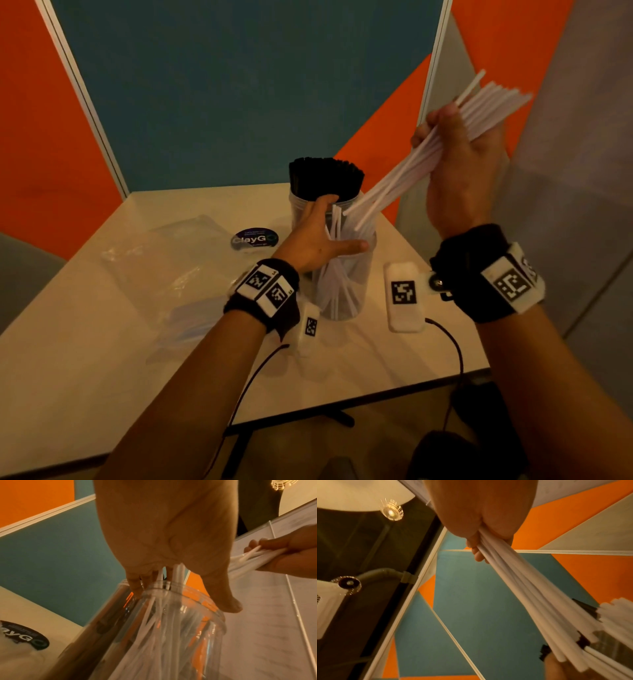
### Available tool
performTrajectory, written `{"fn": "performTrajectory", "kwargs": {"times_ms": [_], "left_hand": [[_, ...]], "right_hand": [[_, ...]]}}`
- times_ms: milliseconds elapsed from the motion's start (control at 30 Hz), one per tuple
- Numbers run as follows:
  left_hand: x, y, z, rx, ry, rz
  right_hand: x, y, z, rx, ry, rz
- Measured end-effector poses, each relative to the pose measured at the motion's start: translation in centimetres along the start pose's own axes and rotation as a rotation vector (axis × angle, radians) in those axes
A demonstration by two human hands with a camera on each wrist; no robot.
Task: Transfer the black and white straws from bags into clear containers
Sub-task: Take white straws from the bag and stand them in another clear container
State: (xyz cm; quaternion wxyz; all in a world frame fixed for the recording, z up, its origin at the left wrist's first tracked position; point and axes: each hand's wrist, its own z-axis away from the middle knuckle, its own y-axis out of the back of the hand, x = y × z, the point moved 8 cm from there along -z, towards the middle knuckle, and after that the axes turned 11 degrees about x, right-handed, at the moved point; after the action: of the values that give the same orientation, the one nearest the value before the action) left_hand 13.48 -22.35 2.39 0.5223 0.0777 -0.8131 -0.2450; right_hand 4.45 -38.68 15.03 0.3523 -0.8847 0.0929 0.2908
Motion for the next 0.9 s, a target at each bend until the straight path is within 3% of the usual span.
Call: {"fn": "performTrajectory", "kwargs": {"times_ms": [200, 400, 533, 633, 900], "left_hand": [[-0.4, 0.0, -0.1, -0.016, 0.004, -0.041], [-0.7, -0.1, -0.1, -0.099, -0.028, -0.078], [-1.2, 0.2, -0.6, 0.015, -0.022, -0.070], [-1.3, 0.0, -0.9, 0.051, -0.046, -0.058], [-1.2, -0.4, -0.9, 0.013, -0.030, 0.077]], "right_hand": [[4.2, -1.2, 0.5, -0.065, -0.076, 0.228], [6.3, -0.1, 0.1, 0.069, -0.128, 0.315], [7.8, -1.9, 2.6, -0.219, -0.214, 0.531], [8.3, -2.3, 4.1, -0.389, -0.105, 0.690], [9.8, -0.5, 4.8, -0.473, 0.002, 0.906]]}}
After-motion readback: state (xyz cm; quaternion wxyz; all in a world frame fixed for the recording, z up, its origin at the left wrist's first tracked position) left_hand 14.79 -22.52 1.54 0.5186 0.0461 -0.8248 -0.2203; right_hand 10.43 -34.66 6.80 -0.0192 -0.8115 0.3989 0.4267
